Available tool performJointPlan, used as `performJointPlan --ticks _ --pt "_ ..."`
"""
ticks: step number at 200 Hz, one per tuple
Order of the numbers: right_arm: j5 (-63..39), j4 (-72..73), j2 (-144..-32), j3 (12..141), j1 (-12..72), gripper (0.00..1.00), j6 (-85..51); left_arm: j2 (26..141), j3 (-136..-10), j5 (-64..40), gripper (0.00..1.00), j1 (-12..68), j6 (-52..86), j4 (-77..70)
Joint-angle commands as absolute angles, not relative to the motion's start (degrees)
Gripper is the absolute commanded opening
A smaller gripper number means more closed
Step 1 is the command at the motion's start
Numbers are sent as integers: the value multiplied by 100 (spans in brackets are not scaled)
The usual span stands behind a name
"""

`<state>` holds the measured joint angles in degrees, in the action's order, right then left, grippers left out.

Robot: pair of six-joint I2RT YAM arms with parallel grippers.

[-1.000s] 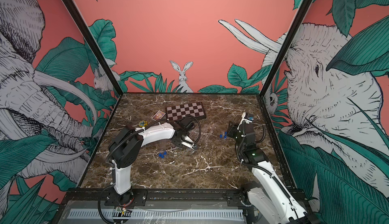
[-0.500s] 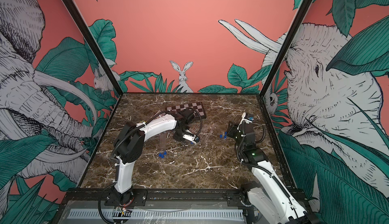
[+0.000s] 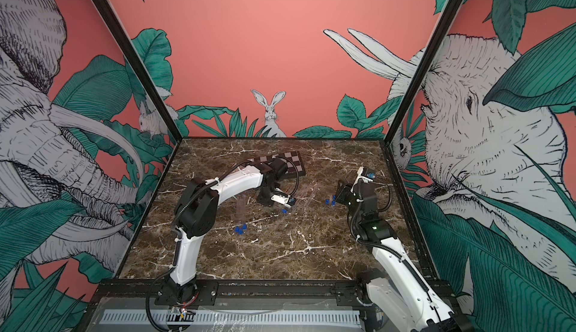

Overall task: Remove stoppers from test tubes
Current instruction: Move the test tube to the center of the board.

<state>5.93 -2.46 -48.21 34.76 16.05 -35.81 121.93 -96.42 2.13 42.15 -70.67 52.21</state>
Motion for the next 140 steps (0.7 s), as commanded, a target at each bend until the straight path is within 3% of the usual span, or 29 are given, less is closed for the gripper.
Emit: performJointPlan --ticks 1,140 --pt "631 -183 -4790 3470 1570 41 -3615 12358 -9832 136 44 4190 -7154 5466" --pt "658 -260 -4689 3384 1556 41 -3589 12552 -9892 60 24 4157 -7094 5670"
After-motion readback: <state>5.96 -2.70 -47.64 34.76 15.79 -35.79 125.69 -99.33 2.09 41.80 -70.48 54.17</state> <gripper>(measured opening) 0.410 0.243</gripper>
